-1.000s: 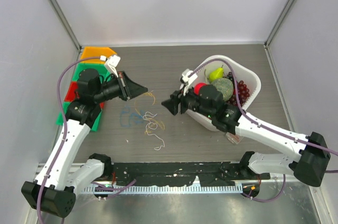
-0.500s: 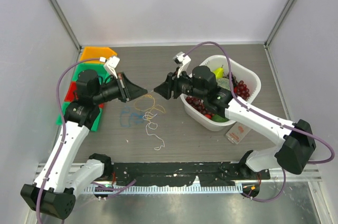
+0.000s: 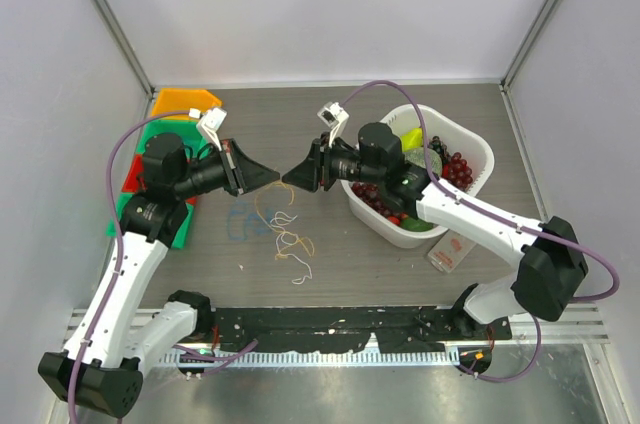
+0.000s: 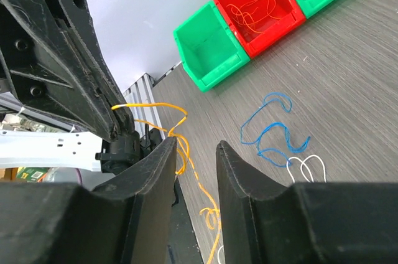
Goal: Untangle the cables
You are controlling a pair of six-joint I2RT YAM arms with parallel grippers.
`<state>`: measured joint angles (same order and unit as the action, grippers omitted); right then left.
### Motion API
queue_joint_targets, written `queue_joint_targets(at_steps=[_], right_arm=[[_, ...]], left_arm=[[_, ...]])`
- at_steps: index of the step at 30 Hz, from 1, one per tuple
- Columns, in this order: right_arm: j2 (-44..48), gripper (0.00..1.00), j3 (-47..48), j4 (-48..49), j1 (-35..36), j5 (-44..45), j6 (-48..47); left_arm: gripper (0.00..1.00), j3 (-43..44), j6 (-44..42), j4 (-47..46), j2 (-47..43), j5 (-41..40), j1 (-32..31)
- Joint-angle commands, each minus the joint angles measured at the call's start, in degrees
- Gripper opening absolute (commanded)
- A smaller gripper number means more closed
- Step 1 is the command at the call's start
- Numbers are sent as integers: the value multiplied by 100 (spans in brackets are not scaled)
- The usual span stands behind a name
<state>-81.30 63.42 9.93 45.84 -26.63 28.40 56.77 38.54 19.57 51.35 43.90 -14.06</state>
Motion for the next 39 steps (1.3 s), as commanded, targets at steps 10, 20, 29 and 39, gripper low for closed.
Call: queue_joint_targets(at_steps=[10,20,29,39], right_arm=[[395,42,-444,281,-23,-343,192],[852,46,-620,219,-32,-61,227],[765,45,-611,281,12,-211,227],[527,30,-76,-16,205,228,-194]], left_arm=[[0,80,-14,-182,-73,216,35],[0,88,-40,-129,-55,216,35],[0,62,-31,-112,-73,224,27],[0,97,-31,38,-55,137,35]])
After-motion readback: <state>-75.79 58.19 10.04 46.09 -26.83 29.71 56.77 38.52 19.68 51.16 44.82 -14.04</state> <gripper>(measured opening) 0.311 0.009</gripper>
